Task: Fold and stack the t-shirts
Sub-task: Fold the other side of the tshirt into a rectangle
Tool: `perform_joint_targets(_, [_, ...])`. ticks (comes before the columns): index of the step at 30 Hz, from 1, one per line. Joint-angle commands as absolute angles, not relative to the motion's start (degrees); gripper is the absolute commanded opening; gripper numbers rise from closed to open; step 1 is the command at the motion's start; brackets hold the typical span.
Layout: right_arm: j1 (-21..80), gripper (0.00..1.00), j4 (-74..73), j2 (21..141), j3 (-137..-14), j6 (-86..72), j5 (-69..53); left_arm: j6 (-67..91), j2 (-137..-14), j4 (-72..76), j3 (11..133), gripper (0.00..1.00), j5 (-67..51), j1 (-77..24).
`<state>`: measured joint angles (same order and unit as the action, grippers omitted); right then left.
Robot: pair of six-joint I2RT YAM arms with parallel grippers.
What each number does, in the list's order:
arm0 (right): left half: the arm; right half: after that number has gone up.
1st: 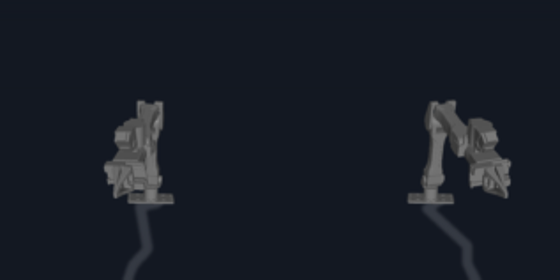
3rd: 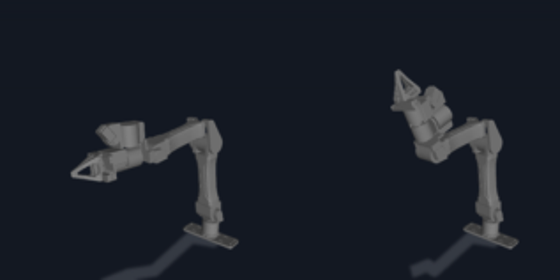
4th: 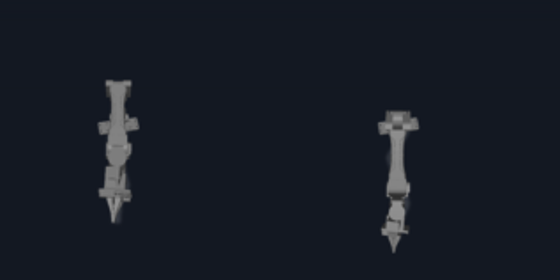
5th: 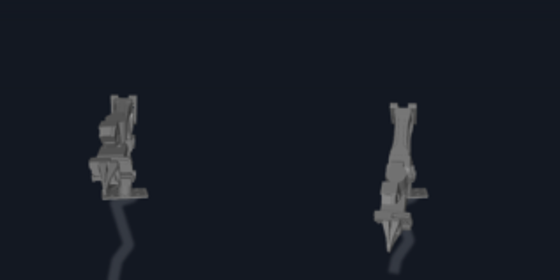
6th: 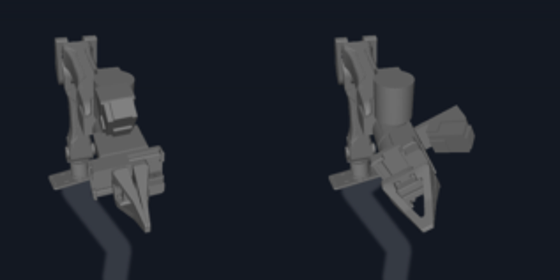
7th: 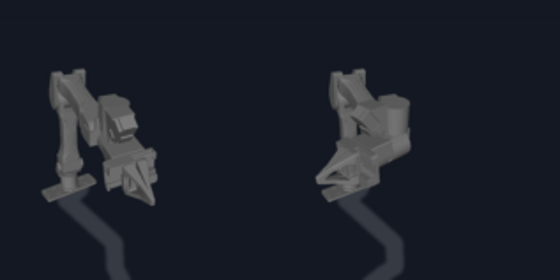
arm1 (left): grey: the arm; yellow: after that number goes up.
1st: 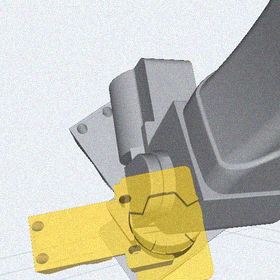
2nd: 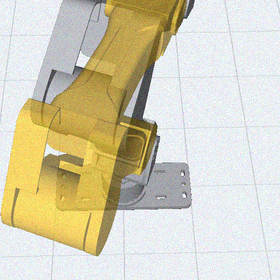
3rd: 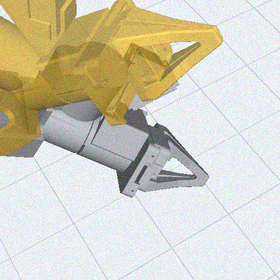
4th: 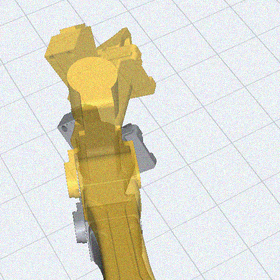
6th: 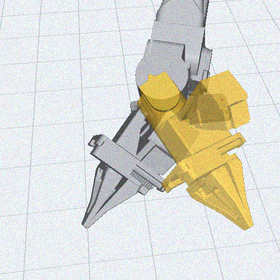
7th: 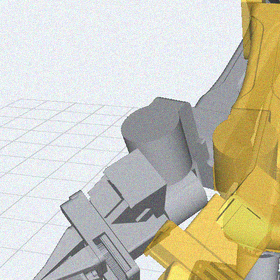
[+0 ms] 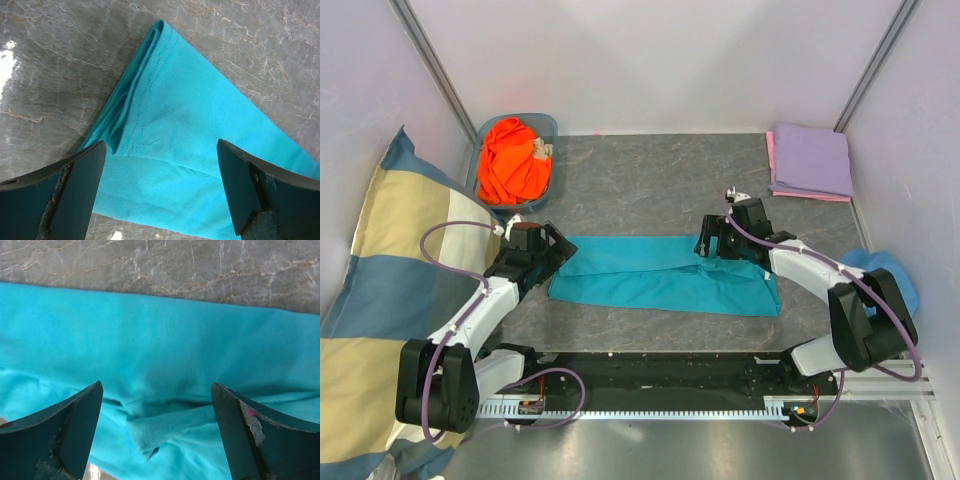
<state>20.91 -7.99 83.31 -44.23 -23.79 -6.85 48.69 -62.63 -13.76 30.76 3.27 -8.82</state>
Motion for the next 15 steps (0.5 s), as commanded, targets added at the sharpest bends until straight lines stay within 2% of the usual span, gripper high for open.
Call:
perform_joint_targets(1, [21.09,0.98,-9.31,76.92,-41.06,-25.31,-7.38,46.93,-63.02,-11.6,31.03,1.0,2.46,-8.88])
perform_joint_targets(15, [21.09,0.98,-11.25,69.96,-32.44,-27.77,-9.23,46.84,-62.93,-11.69,30.94,1.0,2.81,-8.88])
